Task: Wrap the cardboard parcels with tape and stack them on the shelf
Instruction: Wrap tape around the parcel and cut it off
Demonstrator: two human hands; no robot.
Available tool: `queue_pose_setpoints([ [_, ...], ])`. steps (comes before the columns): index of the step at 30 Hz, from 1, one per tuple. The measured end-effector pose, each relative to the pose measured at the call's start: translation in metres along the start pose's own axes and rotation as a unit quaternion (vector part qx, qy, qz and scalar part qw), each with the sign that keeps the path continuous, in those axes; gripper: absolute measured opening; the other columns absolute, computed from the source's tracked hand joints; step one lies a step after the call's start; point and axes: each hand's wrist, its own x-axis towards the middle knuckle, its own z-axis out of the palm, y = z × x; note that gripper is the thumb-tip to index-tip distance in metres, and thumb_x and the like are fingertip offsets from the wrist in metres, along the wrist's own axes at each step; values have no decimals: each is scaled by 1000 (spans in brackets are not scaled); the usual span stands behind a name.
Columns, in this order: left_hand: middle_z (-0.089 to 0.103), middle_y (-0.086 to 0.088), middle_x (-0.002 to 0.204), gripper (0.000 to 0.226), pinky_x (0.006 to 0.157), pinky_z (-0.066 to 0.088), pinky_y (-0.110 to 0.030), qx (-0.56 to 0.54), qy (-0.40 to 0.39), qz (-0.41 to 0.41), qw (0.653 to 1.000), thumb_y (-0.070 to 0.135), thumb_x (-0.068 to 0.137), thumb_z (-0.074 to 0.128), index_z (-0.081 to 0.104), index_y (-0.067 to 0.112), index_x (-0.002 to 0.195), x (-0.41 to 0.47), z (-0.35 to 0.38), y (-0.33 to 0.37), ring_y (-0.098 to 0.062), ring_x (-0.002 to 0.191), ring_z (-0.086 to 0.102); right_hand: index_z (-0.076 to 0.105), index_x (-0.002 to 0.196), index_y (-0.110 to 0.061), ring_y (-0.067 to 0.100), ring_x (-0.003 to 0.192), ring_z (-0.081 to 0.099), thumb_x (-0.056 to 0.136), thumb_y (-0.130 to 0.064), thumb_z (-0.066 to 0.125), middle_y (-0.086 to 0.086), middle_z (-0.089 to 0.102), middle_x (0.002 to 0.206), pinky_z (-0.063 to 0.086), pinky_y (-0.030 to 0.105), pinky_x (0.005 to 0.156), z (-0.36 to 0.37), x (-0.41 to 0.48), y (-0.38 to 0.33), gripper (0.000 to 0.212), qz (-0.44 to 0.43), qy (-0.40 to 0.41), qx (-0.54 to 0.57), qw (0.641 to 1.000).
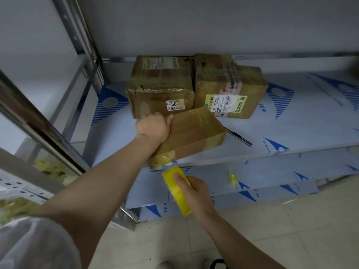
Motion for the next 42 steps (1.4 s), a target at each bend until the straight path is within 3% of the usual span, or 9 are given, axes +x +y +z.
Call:
queue_pose_setpoints([
  [6, 62, -10, 90, 54, 63, 38, -32, -73, 2, -40, 997, 59, 96, 29, 55, 15, 78, 34, 3, -17, -25, 73, 51, 29, 50, -20, 10, 51, 32, 89, -39, 62, -7, 29, 47, 27, 26, 51, 2, 7, 10, 54, 13, -3, 1, 1000],
  [10, 62, -15, 112, 68, 80, 42, -38, -203, -53, -155, 965, 63, 95, 20, 57, 8, 113, 40, -5, -23, -33, 100, 57, 37, 39, -19, 2, 42, 31, 89, -42, 61, -8, 32, 39, 26, 19, 46, 5, 17, 11, 59, 24, -13, -12, 1000],
  [14, 35, -22, 146, 105, 111, 14, -54, -72, -68, -56, 993, 83, 78, -1, 37, 9, 142, 4, -11, 5, -34, 138, 29, 42, 36, -24, 3, 41, 31, 88, -43, 62, -8, 31, 37, 28, 21, 48, 7, 20, 12, 59, 35, -17, 12, 999],
  [17, 14, -17, 156, 117, 112, -5, -57, -15, -99, -5, 995, 93, 63, -6, 3, 19, 152, -27, 3, 17, -31, 145, 7, 43, 36, -24, 3, 40, 31, 88, -41, 62, -9, 32, 35, 28, 20, 47, 9, 21, 13, 58, 28, -16, 14, 999],
  [23, 51, -20, 126, 78, 98, 33, -45, 39, -22, 6, 999, 70, 90, 14, 48, 8, 125, -12, 0, 14, -36, 118, 47, 38, 36, -22, 3, 39, 32, 87, -40, 62, -8, 30, 38, 28, 21, 47, 9, 20, 15, 60, 35, -12, 28, 999],
  [29, 60, -19, 115, 57, 84, 40, -40, 10, 5, 23, 1000, 49, 100, 19, 56, 6, 109, 5, 1, 10, -35, 106, 54, 42, 37, -24, 3, 39, 30, 88, -43, 61, -8, 32, 38, 26, 22, 48, 7, 18, 15, 57, 30, -17, 7, 999],
  [35, 65, -12, 97, 60, 75, 40, -34, -287, -25, -114, 951, 56, 98, 24, 61, 8, 92, 26, -12, -17, -32, 94, 61, 42, 36, -23, 4, 39, 30, 87, -44, 62, -7, 30, 36, 24, 22, 46, 7, 18, 12, 59, 28, -28, -9, 999],
  [38, 60, -15, 108, 76, 84, 40, -41, -101, -35, -47, 993, 68, 92, 15, 52, 7, 117, 7, -12, -21, -35, 105, 57, 41, 34, -22, 4, 37, 32, 87, -41, 62, -8, 30, 34, 27, 18, 44, 9, 17, 14, 61, 41, -31, 19, 998],
  [42, 65, -19, 100, 60, 86, 40, -40, -47, 38, 28, 998, 47, 101, 19, 63, 6, 96, -16, -3, -22, -36, 96, 59, 39, 35, -20, 6, 40, 33, 86, -41, 64, -7, 31, 36, 29, 23, 49, 13, 19, 11, 61, 56, -29, 42, 997],
])
